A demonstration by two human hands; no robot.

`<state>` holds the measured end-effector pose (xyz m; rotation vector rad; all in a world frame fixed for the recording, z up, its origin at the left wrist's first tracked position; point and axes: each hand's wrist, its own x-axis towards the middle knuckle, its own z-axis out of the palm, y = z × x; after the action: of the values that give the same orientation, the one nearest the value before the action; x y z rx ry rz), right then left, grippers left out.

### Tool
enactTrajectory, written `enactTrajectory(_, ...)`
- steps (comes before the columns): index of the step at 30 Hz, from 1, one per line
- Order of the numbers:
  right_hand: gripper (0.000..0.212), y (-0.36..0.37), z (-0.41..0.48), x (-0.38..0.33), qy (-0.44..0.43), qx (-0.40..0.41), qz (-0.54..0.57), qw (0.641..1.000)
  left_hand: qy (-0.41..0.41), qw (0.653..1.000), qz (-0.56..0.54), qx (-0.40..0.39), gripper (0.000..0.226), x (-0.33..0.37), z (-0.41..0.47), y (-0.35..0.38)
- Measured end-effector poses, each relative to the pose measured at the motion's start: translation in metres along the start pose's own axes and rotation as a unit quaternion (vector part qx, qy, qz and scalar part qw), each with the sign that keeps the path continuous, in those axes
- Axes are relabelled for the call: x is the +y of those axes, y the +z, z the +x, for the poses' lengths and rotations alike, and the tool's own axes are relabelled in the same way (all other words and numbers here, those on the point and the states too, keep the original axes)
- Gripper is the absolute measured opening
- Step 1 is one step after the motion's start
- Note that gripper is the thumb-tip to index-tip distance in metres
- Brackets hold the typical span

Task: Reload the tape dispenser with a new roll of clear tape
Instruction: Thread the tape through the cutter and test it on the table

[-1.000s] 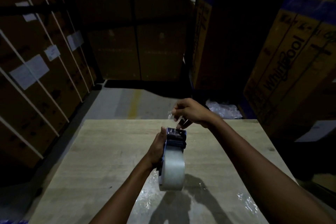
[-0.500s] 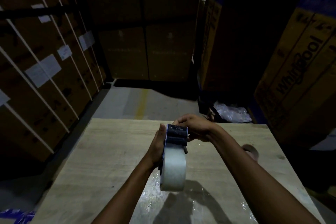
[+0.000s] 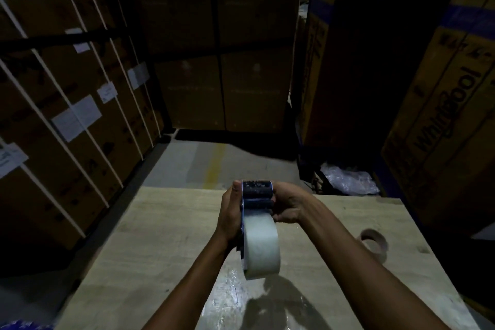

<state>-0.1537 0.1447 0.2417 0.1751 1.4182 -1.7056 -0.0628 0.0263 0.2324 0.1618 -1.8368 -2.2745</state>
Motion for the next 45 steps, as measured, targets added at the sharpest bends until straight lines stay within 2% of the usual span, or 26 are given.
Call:
enactTrajectory(3,0.031,0.002,0.001,0.002,0.002,-0.028,0.024,0.999,0.004,0.999,-0.019,0.03,0.094,-0.001,0.002,0.0)
enactTrajectory(6,0.019,0.008,0.0,0.005,0.002,-0.05,0.052,0.997,0.02,0.998,-0.014,0.051,0.084,-0.001,0.004,0.001)
enactTrajectory(9,0.031,0.012,0.003,0.013,-0.019,-0.046,0.143,0.989,0.039,0.996,0.0,0.083,0.067,0.001,0.008,-0.001)
enactTrajectory(11,0.026,0.012,0.006,0.024,-0.041,-0.041,0.191,0.98,0.047,0.994,0.006,0.102,0.059,0.004,0.011,-0.003)
enactTrajectory(13,0.025,0.015,0.005,0.041,-0.029,-0.101,0.194,0.975,0.054,0.992,-0.005,0.11,0.057,0.005,0.016,-0.007)
enactTrajectory(16,0.035,0.021,-0.002,0.072,0.015,-0.168,0.196,0.966,0.058,0.992,-0.015,0.108,0.053,0.007,0.02,-0.011)
enactTrajectory(19,0.043,0.027,-0.005,0.086,0.003,-0.196,0.239,0.951,0.034,0.995,-0.025,0.086,0.06,0.01,0.021,-0.016)
enactTrajectory(22,0.047,0.029,-0.007,0.087,-0.016,-0.197,0.257,0.946,-0.057,0.995,-0.078,0.025,0.077,0.013,0.023,-0.026)
enactTrajectory(23,0.049,0.027,-0.005,0.088,-0.023,-0.176,0.245,0.953,-0.079,0.994,-0.081,0.004,0.075,0.014,0.024,-0.03)
enactTrajectory(25,0.052,0.023,-0.002,0.087,-0.036,-0.127,0.222,0.966,-0.107,0.988,-0.102,-0.035,0.054,0.014,0.026,-0.037)
enactTrajectory(27,0.054,0.022,0.001,0.082,-0.041,-0.107,0.218,0.969,-0.103,0.986,-0.116,-0.065,0.029,0.013,0.029,-0.043)
enactTrajectory(28,0.052,0.021,0.002,0.078,-0.046,-0.102,0.219,0.969,-0.101,0.985,-0.117,-0.07,0.023,0.013,0.031,-0.047)
enactTrajectory(31,0.041,0.011,0.007,0.067,-0.094,-0.069,0.165,0.979,-0.104,0.983,-0.118,-0.095,0.038,0.015,0.036,-0.062)
enactTrajectory(33,0.038,0.005,0.008,0.058,-0.128,-0.05,0.111,0.984,-0.1,0.983,-0.097,-0.116,0.037,0.018,0.039,-0.073)
enactTrajectory(37,0.026,-0.006,0.002,0.039,-0.176,0.005,-0.039,0.984,-0.058,0.988,0.064,-0.127,0.032,0.02,0.048,-0.089)
enactTrajectory(40,0.019,-0.013,-0.001,0.032,-0.18,0.005,-0.096,0.979,-0.043,0.979,0.168,-0.109,0.025,0.015,0.055,-0.097)
enactTrajectory(43,0.016,-0.019,-0.003,0.028,-0.207,0.031,-0.145,0.967,-0.079,0.984,0.123,-0.102,0.028,0.004,0.054,-0.103)
enactTrajectory(45,0.011,-0.022,-0.005,0.026,-0.237,0.061,-0.18,0.953,-0.121,0.985,0.054,-0.109,0.044,-0.008,0.049,-0.106)
